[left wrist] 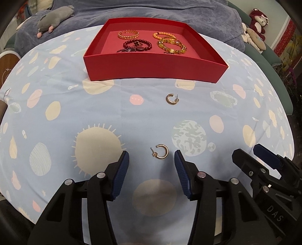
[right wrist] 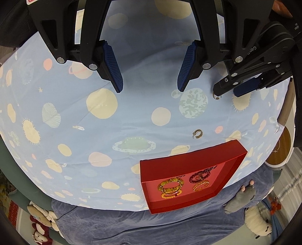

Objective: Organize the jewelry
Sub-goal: 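Grasp a gold hoop earring with the left gripper while the right grasps another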

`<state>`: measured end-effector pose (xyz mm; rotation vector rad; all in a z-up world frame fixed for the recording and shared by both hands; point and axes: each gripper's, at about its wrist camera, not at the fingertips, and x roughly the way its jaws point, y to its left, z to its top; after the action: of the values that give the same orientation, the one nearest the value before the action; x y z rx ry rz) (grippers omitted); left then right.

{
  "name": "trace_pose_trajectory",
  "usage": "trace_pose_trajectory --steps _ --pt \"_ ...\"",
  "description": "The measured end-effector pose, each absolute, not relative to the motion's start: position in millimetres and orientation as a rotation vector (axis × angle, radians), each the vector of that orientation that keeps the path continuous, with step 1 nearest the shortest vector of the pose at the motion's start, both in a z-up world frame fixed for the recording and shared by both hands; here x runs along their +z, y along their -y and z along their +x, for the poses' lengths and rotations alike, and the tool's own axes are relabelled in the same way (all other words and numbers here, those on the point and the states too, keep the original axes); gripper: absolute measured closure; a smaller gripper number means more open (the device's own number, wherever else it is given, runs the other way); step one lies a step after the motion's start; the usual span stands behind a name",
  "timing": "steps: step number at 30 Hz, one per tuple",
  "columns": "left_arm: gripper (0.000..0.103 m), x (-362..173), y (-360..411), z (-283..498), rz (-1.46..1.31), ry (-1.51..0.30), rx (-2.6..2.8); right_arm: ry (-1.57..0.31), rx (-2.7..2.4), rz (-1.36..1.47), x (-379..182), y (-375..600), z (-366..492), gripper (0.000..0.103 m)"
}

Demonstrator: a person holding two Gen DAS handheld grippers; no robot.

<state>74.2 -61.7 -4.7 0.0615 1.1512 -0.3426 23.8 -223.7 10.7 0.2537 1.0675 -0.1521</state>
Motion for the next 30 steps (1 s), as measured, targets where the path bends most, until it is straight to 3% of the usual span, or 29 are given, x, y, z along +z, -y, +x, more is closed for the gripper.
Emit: trace_pose_trajectory --steps 9,30 --pt "0.087 -6 65 75 0.094 -1.146 -0.364 -1.074 -0.144 0.253 8 223 27 0.045" --pt "0.087 -2 17 84 0.053 -1.144 -0.259 -1.073 -0.066 0.219 4 192 77 0.045"
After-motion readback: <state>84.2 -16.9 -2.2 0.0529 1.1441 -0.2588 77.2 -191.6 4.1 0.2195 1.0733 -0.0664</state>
